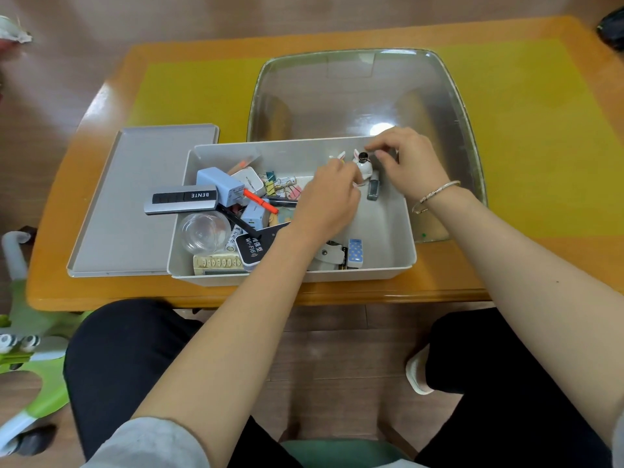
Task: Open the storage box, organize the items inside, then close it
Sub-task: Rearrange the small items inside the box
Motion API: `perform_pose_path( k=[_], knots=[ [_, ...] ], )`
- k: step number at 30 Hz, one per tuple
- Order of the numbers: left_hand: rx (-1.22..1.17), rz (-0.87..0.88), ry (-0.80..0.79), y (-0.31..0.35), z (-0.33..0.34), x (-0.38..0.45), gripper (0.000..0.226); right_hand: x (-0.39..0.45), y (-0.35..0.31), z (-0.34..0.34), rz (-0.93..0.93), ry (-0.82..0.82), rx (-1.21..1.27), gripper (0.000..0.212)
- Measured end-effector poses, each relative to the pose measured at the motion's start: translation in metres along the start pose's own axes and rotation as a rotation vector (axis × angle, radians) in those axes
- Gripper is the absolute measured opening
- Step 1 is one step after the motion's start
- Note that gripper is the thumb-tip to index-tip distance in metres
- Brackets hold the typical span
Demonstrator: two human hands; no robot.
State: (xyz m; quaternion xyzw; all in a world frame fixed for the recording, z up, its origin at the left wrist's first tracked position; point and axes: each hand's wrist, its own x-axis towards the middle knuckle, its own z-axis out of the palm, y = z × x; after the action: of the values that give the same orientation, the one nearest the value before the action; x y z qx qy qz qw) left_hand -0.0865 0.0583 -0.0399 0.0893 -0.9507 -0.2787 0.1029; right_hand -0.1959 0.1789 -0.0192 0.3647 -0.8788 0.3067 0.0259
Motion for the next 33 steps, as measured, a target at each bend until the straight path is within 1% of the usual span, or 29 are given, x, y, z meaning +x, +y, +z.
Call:
perform_pose_path(
  k=[2,4,7,9,21,23,26,33],
  knots=[
    [0.124,0.052,-0.187,0.001,0.005,-0.001,0.033,0.001,-0.001,-0.001,-0.01,0.0,-0.016,0.021],
    [0.193,0.052,-0.311,0.0,0.008,0.002,0.041,0.0,-0.003,-0.001,-0.024,0.012,-0.019,0.023],
    [0.22,0.061,-0.399,0.001,0.014,0.008,0.045,-0.001,-0.004,-0.001,-0.047,-0.014,-0.043,0.034],
    [0.255,0.078,-0.436,0.002,0.018,0.01,0.046,0.0,-0.003,-0.001,-0.05,-0.038,-0.074,0.038],
    [0.336,0.06,-0.485,-0.005,0.01,0.005,0.046,0.002,-0.003,0.001,-0.064,-0.09,-0.159,0.038],
    [0.336,0.062,-0.478,-0.009,0.007,0.003,0.044,0.002,-0.004,0.001,-0.064,-0.095,-0.164,0.039],
    [0.337,0.046,-0.424,-0.012,0.005,0.0,0.041,0.001,-0.005,0.0,-0.057,-0.094,-0.153,0.039],
    [0.364,0.008,-0.38,-0.016,0.009,-0.001,0.04,0.001,-0.004,0.002,-0.057,-0.07,-0.119,0.024]
  ],
)
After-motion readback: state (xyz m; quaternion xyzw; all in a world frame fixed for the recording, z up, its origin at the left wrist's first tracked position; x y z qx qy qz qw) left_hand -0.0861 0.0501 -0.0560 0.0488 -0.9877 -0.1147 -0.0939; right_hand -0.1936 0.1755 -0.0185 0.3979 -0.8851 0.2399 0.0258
